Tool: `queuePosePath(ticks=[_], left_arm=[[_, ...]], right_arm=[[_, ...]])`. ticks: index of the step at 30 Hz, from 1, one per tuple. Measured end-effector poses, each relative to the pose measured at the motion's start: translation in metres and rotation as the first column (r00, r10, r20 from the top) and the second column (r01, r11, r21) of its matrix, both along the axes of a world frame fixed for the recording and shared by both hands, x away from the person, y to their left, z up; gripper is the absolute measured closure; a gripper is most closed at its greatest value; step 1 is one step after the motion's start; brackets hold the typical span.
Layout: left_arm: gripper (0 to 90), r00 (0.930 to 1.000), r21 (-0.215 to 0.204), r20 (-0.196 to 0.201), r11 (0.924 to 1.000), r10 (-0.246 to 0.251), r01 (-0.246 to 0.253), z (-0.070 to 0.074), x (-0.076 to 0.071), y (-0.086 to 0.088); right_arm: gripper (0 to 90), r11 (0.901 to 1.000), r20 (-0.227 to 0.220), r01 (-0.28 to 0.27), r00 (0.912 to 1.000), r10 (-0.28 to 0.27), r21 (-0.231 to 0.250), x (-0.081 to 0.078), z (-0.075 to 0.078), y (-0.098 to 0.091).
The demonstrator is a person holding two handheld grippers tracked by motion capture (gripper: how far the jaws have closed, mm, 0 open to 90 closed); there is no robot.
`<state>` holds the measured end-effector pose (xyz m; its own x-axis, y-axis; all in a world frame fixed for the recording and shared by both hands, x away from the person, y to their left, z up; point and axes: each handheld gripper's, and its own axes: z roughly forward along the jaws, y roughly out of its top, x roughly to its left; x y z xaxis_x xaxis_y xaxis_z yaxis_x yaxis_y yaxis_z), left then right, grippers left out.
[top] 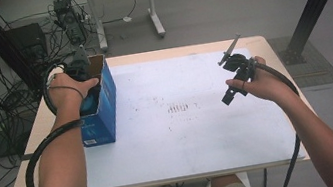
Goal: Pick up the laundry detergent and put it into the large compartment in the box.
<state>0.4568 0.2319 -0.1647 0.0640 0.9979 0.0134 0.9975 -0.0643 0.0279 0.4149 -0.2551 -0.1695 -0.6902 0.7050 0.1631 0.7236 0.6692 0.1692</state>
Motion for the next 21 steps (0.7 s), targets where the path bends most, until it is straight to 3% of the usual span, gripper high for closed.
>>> queuePosePath(ticks=[21], left_arm=[[37.5,1.0000,-0.003,0.004,1.0000,0.001,-0.001,-0.0003,-0.0004,0.0009]], right_arm=[[5.6,1.0000,0.000,-0.001,1.0000,0.001,0.003,0.0002,-0.0007,0.0015]])
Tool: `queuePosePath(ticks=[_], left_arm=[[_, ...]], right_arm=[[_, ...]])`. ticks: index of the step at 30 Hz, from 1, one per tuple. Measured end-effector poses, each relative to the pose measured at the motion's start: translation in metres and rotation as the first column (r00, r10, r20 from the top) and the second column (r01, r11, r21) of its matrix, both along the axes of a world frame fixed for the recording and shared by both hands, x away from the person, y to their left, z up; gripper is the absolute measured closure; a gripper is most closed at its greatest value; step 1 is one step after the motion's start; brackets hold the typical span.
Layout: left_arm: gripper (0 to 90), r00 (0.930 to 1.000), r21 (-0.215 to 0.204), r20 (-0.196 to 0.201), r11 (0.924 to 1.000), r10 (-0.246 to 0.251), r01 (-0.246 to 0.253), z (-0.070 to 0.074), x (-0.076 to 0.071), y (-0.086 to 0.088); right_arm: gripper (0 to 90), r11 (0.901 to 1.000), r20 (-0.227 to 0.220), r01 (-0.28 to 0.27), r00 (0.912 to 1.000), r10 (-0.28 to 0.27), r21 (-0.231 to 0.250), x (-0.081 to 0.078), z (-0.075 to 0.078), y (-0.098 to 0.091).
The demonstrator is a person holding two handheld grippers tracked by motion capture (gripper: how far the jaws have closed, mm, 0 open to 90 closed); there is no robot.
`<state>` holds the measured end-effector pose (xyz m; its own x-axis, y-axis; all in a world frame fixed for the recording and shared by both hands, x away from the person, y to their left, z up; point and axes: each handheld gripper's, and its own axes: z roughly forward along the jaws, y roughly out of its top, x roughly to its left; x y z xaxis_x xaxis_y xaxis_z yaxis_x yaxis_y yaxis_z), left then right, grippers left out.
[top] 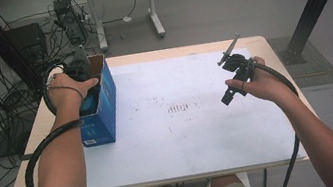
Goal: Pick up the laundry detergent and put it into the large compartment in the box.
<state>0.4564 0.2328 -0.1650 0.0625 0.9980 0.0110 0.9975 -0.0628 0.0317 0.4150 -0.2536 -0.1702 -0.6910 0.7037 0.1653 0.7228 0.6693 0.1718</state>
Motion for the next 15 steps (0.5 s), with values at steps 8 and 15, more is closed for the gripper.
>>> queuePosePath(ticks=[8,15], left_arm=[[37.4,1.0000,0.003,0.000,1.0000,-0.001,0.001,0.0000,0.0000,-0.0012],[37.5,1.0000,0.003,0.001,1.0000,-0.001,0.001,-0.0001,0.0000,-0.0012]], right_arm=[[5.5,1.0000,-0.001,-0.002,1.0000,0.002,0.002,0.0000,-0.0014,0.0008],[5.5,1.0000,-0.001,-0.003,1.0000,0.003,0.003,0.0005,-0.0017,0.0007]])
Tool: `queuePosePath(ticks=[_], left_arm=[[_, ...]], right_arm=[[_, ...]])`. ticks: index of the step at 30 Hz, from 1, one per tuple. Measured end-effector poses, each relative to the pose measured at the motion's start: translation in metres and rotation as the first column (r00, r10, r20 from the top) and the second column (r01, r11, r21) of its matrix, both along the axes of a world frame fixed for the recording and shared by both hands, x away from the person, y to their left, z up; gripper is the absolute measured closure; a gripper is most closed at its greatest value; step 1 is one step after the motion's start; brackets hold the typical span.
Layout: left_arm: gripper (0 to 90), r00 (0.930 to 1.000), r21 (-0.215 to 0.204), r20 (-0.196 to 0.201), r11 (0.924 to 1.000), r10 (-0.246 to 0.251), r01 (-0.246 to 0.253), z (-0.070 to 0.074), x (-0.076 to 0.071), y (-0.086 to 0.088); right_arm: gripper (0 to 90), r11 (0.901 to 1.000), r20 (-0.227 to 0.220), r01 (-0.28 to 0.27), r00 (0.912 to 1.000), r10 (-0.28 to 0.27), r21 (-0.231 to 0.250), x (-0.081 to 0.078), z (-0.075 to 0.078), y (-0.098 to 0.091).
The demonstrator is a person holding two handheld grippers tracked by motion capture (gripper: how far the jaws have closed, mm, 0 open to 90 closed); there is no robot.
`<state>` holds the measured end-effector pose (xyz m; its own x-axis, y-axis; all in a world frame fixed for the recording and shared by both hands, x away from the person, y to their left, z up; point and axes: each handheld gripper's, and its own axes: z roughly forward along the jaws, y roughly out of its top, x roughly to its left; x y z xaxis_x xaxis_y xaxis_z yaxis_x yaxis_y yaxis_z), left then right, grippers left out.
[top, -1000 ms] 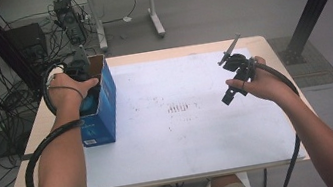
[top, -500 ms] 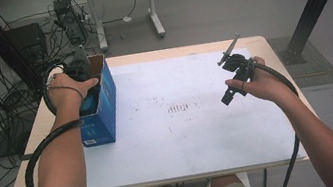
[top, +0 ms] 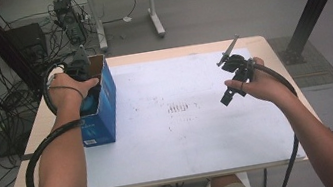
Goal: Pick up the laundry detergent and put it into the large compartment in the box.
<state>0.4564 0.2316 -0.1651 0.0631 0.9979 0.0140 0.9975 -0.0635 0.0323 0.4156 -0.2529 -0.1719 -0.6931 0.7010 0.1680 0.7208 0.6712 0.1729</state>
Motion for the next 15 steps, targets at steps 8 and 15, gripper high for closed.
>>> queuePosePath(ticks=[8,15], left_arm=[[37.4,1.0000,-0.001,0.001,1.0000,0.000,0.000,0.0000,-0.0004,0.0003],[37.5,1.0000,-0.004,0.004,1.0000,0.000,0.000,0.0001,-0.0011,0.0012]], right_arm=[[5.5,1.0000,0.001,0.000,1.0000,0.000,-0.002,0.0003,0.0000,0.0008],[5.5,1.0000,0.003,0.000,1.0000,0.000,0.001,0.0003,0.0004,0.0012]])
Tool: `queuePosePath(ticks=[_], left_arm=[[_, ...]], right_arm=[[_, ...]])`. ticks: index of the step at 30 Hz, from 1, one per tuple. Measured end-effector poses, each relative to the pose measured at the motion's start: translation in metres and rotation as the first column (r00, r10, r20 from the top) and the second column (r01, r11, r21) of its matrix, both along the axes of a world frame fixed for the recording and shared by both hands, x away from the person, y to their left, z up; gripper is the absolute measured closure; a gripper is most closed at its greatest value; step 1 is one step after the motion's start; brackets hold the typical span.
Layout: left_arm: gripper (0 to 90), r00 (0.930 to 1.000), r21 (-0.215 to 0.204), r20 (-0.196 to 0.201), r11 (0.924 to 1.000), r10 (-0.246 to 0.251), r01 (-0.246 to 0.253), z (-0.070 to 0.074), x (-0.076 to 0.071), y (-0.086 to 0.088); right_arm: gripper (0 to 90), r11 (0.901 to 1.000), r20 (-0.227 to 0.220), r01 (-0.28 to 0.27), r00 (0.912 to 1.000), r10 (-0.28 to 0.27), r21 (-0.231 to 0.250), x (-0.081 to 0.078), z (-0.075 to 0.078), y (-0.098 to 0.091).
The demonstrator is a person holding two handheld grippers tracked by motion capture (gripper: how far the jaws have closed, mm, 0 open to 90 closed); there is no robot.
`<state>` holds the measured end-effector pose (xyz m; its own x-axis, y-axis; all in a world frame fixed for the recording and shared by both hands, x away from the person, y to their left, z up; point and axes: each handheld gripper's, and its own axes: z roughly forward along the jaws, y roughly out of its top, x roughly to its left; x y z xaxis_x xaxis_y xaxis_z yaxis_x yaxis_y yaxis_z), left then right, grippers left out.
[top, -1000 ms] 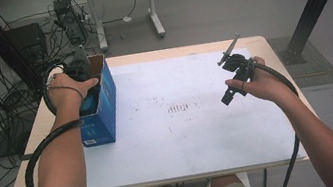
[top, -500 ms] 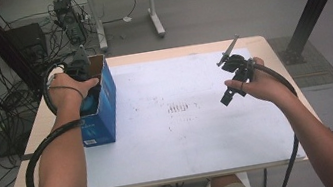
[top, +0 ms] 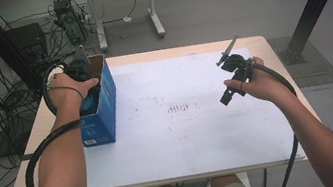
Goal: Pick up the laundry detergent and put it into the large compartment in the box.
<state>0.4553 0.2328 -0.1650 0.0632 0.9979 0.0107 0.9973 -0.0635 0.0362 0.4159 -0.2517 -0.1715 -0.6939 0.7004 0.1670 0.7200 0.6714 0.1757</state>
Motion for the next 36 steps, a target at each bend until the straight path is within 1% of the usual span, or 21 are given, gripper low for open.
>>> queuePosePath(ticks=[24,36], left_arm=[[37.4,1.0000,0.005,-0.002,1.0000,0.000,0.000,-0.0001,0.0005,-0.0022],[37.4,1.0000,0.004,0.001,1.0000,-0.001,0.001,-0.0002,-0.0001,-0.0017]], right_arm=[[5.4,1.0000,0.005,0.004,1.0000,-0.004,-0.001,-0.0003,0.0039,-0.0027],[5.5,1.0000,0.005,0.001,1.0000,-0.001,0.000,-0.0001,0.0030,-0.0009]])
